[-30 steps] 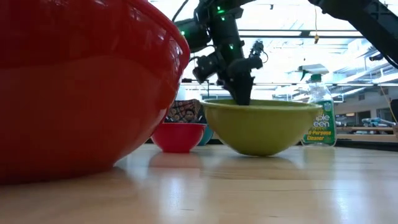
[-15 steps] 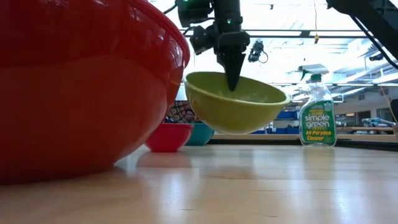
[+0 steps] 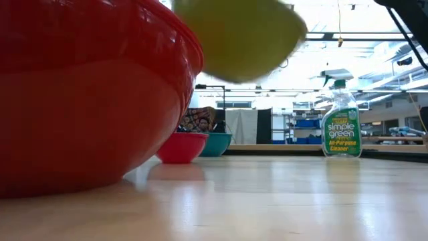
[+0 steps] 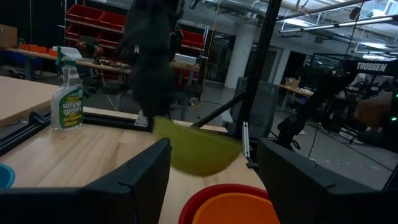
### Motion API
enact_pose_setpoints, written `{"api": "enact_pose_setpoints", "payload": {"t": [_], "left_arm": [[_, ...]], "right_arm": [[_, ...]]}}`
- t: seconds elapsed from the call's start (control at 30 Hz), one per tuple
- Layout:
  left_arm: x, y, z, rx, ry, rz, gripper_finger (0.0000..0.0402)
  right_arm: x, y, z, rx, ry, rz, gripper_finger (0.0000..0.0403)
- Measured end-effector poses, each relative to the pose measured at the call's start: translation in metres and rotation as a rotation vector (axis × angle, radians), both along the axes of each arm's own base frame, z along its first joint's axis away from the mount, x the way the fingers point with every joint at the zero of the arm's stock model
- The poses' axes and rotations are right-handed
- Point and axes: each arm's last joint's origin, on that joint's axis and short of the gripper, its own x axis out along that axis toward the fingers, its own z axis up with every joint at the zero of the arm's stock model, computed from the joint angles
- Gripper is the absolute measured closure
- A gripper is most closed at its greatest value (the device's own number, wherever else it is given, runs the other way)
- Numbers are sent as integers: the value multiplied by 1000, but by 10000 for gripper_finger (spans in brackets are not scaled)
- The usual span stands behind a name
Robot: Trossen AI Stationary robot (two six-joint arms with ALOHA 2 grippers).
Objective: Nest bowls inside each other
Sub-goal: Stack the green bowl onto the orange bowl
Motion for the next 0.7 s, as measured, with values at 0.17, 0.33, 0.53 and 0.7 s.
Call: {"api": "enact_pose_setpoints", "payload": {"t": [0.17, 0.33, 0.53, 0.7], "left_arm": [[0, 0, 0, -3, 0, 0, 159], [0, 0, 0, -5, -3, -1, 159], [0, 0, 0, -5, -4, 0, 159], [0, 0, 2, -9, -15, 0, 159]], "right_arm": [[19, 17, 16, 75, -234, -95, 373], [46, 46, 8, 87, -391, -64, 372], [64, 82, -16, 41, -435, -17, 373], [69, 91, -30, 15, -398, -91, 373]]}}
